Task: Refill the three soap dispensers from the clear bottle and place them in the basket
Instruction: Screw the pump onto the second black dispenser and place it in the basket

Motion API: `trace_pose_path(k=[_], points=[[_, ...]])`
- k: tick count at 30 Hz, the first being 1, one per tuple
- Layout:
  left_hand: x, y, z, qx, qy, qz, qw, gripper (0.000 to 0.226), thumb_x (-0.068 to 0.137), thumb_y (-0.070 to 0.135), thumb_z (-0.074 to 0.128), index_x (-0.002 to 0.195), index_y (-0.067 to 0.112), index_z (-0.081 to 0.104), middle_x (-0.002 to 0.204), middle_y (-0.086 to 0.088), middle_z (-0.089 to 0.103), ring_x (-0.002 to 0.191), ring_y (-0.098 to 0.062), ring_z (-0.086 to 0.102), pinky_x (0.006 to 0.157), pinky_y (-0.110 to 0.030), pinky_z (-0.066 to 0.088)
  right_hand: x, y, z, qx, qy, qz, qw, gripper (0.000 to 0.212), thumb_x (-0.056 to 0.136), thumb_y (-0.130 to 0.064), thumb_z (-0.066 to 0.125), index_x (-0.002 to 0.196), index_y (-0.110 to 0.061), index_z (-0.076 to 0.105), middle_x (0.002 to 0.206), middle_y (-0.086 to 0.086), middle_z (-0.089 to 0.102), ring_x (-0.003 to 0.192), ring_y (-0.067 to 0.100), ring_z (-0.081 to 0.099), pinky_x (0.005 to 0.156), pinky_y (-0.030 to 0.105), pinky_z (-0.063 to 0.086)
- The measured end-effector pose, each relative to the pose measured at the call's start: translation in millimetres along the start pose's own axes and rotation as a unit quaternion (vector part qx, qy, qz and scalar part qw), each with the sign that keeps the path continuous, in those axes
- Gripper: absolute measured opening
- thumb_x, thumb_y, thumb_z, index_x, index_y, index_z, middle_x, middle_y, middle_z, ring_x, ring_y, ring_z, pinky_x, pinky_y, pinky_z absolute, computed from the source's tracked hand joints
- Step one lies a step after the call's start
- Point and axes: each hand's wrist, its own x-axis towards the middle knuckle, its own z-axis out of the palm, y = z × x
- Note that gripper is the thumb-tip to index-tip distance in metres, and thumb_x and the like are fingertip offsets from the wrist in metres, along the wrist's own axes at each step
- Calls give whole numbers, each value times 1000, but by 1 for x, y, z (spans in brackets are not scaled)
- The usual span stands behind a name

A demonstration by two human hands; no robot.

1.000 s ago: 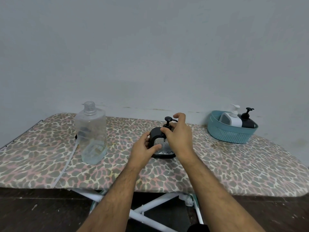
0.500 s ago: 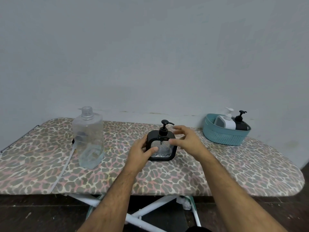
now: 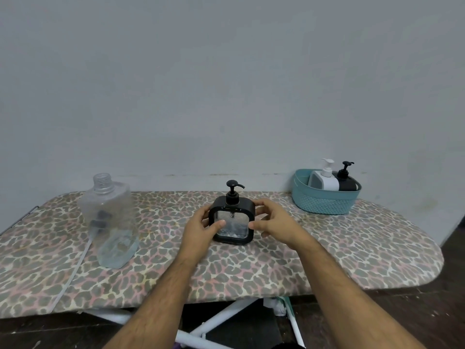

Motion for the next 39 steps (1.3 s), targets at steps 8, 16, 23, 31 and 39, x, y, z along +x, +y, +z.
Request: trace_pose_path(k=[8, 16, 23, 31, 39], points=[[30, 21, 56, -5, -52, 31, 998, 50, 88, 16, 71, 135, 20, 52, 132, 1, 60, 122, -14, 56, 99, -29, 48, -9, 9, -50, 17, 77, -18, 997, 47, 79, -13, 81, 117, -24, 55, 113, 1, 66, 78, 13, 65, 74, 41, 57], [70, 57, 118, -3, -84, 77, 993, 36, 89, 11, 70, 122, 23, 63, 112, 2, 69, 94, -9, 70, 88, -36, 57, -5, 15, -100, 41, 173, -46, 983, 45, 80, -17, 81, 116, -23, 54, 113, 0, 64, 71, 9, 63, 64, 27, 55], [110, 75, 170, -28, -89, 84, 992, 35, 88, 10, 70, 118, 24, 61, 111, 11, 66, 95, -9, 70, 90, -37, 57, 14, 26, -129, 65, 288, -63, 953, 47, 74, -20, 85, 109, -26, 54, 109, -3, 64, 73, 13, 65, 76, 40, 60], [155, 92, 215, -29, -104, 94, 990, 38, 91, 12, 67, 127, 19, 58, 114, 1, 65, 103, -14, 67, 96, -43, 54, 45, 24, -157, 39, 365, -83, 926, 49, 74, -23, 86, 109, -24, 52, 106, -9, 63, 61, 0, 62, 70, 26, 53], [175, 96, 247, -88, -152, 31, 984, 30, 104, 17, 39, 117, 27, 64, 108, 8, 69, 107, -9, 65, 84, -19, 52, 69, 39, -172, -8, 398, -68, 915, 51, 71, -32, 85, 106, -29, 49, 101, -16, 61, 90, 15, 66, 77, 33, 56]])
